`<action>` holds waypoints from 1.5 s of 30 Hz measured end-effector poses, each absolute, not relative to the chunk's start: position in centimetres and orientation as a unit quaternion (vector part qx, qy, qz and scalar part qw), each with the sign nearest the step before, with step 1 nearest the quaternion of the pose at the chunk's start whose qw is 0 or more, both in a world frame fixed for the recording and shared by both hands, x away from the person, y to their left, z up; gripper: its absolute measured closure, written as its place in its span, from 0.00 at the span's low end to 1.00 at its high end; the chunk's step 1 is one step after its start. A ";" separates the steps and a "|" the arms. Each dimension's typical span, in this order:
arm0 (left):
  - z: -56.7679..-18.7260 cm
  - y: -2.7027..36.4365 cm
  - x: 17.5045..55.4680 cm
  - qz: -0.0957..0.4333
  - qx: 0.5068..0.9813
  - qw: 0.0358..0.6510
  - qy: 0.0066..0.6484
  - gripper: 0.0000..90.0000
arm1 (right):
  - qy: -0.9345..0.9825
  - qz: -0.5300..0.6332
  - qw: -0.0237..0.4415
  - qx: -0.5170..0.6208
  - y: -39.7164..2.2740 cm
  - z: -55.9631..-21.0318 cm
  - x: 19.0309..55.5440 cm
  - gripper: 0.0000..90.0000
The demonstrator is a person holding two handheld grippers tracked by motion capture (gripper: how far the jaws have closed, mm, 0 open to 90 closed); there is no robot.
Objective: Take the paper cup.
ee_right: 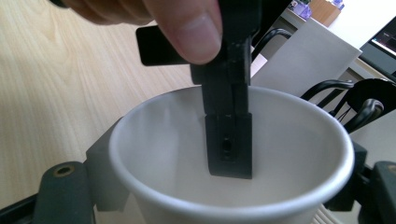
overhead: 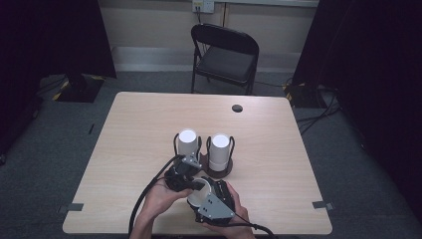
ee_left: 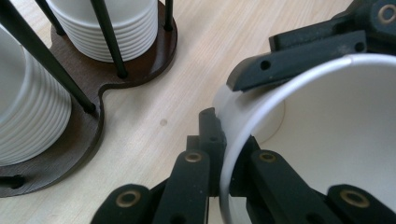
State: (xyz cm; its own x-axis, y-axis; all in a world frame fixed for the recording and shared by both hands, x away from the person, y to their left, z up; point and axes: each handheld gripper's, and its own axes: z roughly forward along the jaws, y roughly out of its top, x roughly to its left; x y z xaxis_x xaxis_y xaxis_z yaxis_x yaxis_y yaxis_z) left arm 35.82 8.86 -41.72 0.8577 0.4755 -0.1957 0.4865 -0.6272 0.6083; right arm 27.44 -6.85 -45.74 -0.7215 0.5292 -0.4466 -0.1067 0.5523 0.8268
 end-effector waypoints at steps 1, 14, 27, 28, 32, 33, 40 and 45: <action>-41.7 8.9 35.8 -0.006 0.902 0.339 0.267 0.98 | 0.808 0.458 0.346 0.133 -6.9 -45.7 27.5 0.24; -41.8 9.6 35.8 -0.011 0.878 0.377 0.295 0.89 | 0.803 0.470 0.334 0.151 -7.3 -45.4 27.6 0.25; -42.5 10.5 35.0 0.002 0.857 0.422 0.295 0.78 | 0.806 0.468 0.319 0.173 -7.9 -45.7 27.8 0.26; -42.5 10.5 34.9 0.007 0.856 0.423 0.297 0.78 | 0.806 0.468 0.318 0.174 -8.0 -45.7 27.8 0.26; -42.3 10.7 34.6 0.026 0.847 0.439 0.298 0.74 | 0.805 0.469 0.318 0.175 -8.0 -45.8 27.8 0.26; -42.3 10.8 34.6 0.037 0.847 0.439 0.298 0.72 | 0.805 0.470 0.318 0.175 -8.0 -45.8 27.8 0.26; -42.1 10.9 34.2 0.063 0.834 0.458 0.303 0.65 | 0.799 0.477 0.318 0.184 -8.3 -45.6 27.9 0.26; -42.2 11.1 34.2 0.071 0.827 0.465 0.310 0.60 | 0.797 0.479 0.316 0.189 -8.6 -45.6 28.0 0.26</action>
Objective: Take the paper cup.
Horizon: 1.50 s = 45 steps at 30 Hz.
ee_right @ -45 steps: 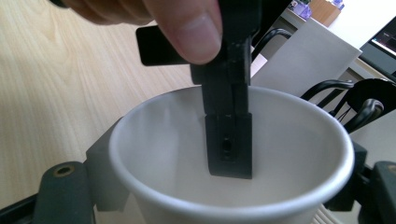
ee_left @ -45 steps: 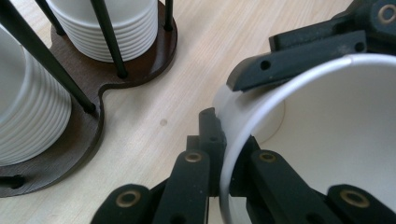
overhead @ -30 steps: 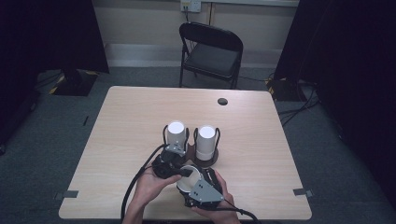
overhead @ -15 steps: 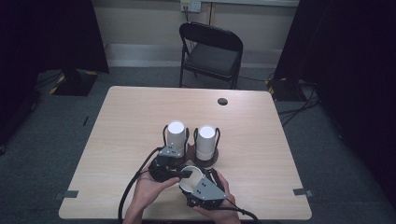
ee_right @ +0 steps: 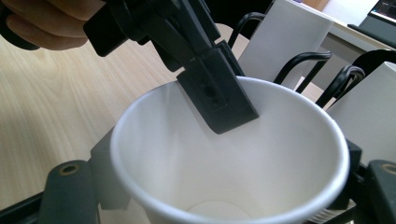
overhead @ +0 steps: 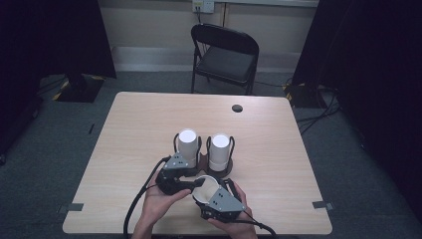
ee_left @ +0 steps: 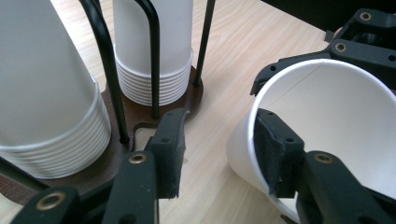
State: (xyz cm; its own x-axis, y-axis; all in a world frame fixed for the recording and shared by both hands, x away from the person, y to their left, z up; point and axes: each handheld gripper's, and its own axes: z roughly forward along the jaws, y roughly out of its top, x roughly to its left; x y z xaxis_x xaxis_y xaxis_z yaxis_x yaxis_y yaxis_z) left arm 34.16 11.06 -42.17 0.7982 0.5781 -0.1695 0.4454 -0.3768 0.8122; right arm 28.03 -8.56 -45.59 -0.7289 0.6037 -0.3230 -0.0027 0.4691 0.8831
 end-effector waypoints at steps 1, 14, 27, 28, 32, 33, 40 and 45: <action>-42.2 11.1 34.1 0.074 0.827 0.464 0.309 0.59 | 0.796 0.480 0.316 0.189 -8.6 -45.6 28.0 0.26; -42.7 11.7 33.4 0.103 0.804 0.483 0.331 0.41 | 0.795 0.483 0.303 0.206 -9.0 -45.7 28.3 0.26; -42.6 12.6 32.7 0.161 0.762 0.515 0.358 0.22 | 0.789 0.493 0.275 0.243 -10.1 -46.1 28.8 0.26; -42.7 12.7 32.7 0.161 0.759 0.518 0.360 0.21 | 0.788 0.495 0.273 0.245 -10.2 -46.1 28.9 0.26; -43.0 13.4 32.8 0.158 0.747 0.530 0.370 0.20 | 0.781 0.503 0.266 0.256 -10.6 -46.1 29.1 0.26; -43.0 13.5 32.8 0.160 0.745 0.531 0.372 0.20 | 0.780 0.505 0.264 0.258 -10.7 -46.1 29.1 0.26; -43.9 14.1 32.4 0.193 0.742 0.523 0.372 0.19 | 0.770 0.514 0.256 0.277 -11.5 -46.3 29.2 0.26; -44.8 14.6 32.2 0.217 0.735 0.520 0.378 0.18 | 0.766 0.514 0.260 0.286 -12.2 -46.3 29.3 0.26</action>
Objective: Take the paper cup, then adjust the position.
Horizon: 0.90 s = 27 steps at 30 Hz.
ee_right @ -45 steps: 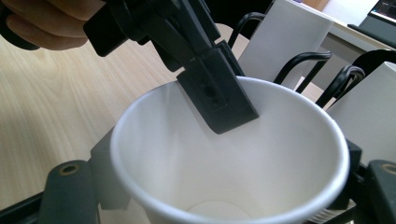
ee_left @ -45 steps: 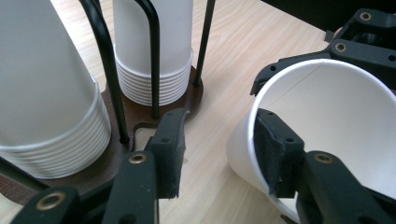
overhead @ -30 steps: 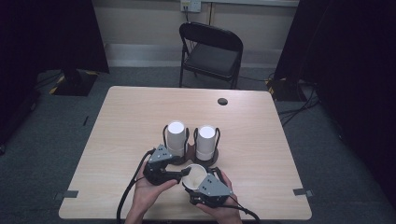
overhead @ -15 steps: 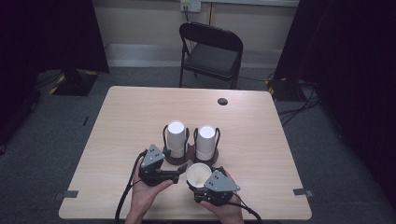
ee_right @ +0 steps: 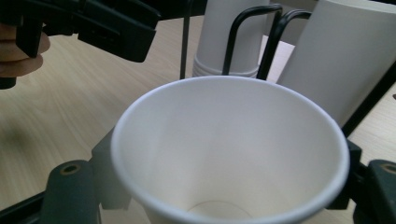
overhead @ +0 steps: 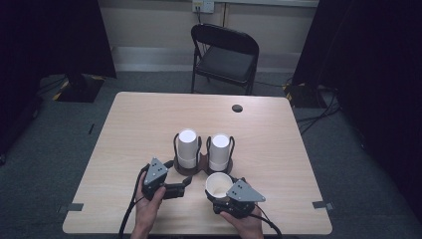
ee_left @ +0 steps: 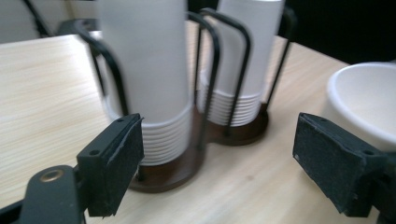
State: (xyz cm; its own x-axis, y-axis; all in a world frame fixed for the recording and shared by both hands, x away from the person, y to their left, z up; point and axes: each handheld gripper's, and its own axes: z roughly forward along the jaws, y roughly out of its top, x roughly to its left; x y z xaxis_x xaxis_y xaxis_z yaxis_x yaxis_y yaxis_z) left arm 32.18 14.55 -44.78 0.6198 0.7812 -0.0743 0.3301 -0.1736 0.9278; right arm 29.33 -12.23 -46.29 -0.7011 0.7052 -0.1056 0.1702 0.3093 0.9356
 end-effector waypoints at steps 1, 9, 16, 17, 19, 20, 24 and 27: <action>-45.0 14.7 32.1 0.221 0.732 0.521 0.379 0.18 | 0.764 0.512 0.266 0.288 -12.4 -46.3 29.4 0.26; -46.7 15.3 31.3 0.276 0.704 0.523 0.394 0.17 | 0.752 0.515 0.276 0.304 -13.8 -45.9 29.8 0.26; -48.1 15.8 31.0 0.308 0.671 0.532 0.415 0.17 | 0.745 0.516 0.283 0.314 -14.9 -45.4 30.5 0.26; -48.3 15.9 31.0 0.309 0.669 0.531 0.417 0.17 | 0.744 0.516 0.283 0.316 -15.0 -45.3 30.6 0.26; -48.6 16.1 31.0 0.310 0.668 0.525 0.426 0.17 | 0.741 0.519 0.279 0.320 -15.3 -45.1 30.9 0.26; -48.6 16.2 30.9 0.315 0.666 0.521 0.431 0.17 | 0.738 0.525 0.272 0.325 -15.5 -45.0 30.9 0.26; -49.0 16.6 30.8 0.318 0.662 0.516 0.441 0.17 | 0.733 0.524 0.273 0.336 -16.1 -44.5 31.3 0.26; -49.3 16.7 30.7 0.319 0.659 0.517 0.443 0.17 | 0.724 0.527 0.279 0.346 -16.9 -44.2 31.8 0.26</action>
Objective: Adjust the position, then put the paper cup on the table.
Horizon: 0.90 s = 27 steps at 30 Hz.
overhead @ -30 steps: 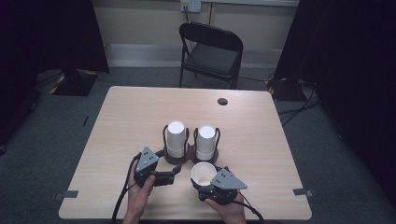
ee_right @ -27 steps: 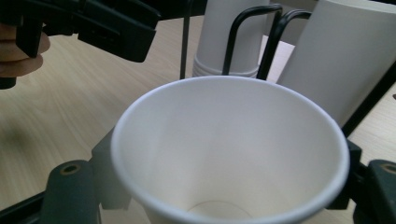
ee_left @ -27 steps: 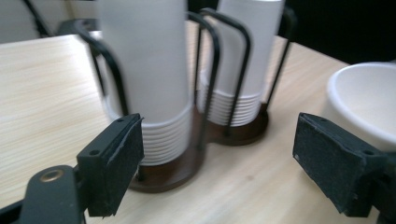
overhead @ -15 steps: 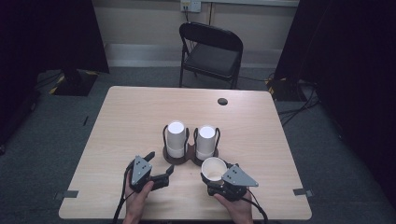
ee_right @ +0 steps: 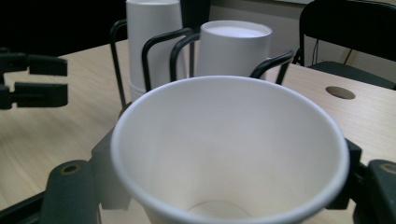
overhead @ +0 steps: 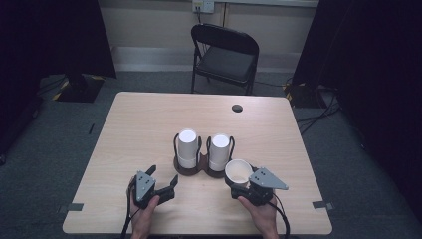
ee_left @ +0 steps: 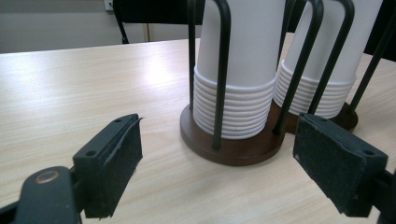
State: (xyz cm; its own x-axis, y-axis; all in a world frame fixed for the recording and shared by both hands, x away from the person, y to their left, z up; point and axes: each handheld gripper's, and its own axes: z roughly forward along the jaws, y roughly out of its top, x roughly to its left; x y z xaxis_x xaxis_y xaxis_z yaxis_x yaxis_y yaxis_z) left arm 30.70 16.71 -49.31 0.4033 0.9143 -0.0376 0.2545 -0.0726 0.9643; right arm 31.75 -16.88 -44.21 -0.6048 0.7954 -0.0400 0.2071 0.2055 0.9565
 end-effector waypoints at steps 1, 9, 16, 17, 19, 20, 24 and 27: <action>-49.4 16.7 30.7 0.320 0.658 0.517 0.444 0.17 | 0.720 0.529 0.280 0.351 -17.1 -44.1 31.9 0.26; -49.6 16.5 30.4 0.328 0.652 0.521 0.442 0.17 | 0.701 0.537 0.289 0.369 -18.9 -43.0 33.6 0.27; -49.6 16.1 30.2 0.352 0.652 0.511 0.436 0.18 | 0.692 0.527 0.292 0.398 -20.1 -42.2 35.4 0.27; -49.6 16.1 30.2 0.352 0.652 0.510 0.436 0.18 | 0.688 0.527 0.296 0.401 -20.3 -42.0 35.6 0.27; -49.6 16.1 30.2 0.354 0.652 0.512 0.433 0.18 | 0.682 0.529 0.301 0.406 -20.6 -41.9 36.1 0.27; -49.6 16.1 30.1 0.356 0.652 0.513 0.430 0.18 | 0.680 0.529 0.302 0.408 -20.7 -41.9 36.3 0.27; -49.7 16.0 30.0 0.367 0.650 0.511 0.427 0.18 | 0.673 0.526 0.312 0.415 -20.9 -41.8 37.4 0.27; -49.7 16.1 29.9 0.369 0.643 0.519 0.426 0.18 | 0.667 0.525 0.323 0.419 -21.0 -41.9 38.1 0.27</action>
State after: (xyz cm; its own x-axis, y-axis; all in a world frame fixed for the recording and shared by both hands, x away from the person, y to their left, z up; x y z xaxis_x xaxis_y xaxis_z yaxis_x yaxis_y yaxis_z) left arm 29.88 16.14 -49.71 0.3648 0.9306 0.0312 0.1657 -0.0978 0.9813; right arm 38.07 -21.01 -41.93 -0.4408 0.8976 0.0086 0.2189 0.0982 0.9708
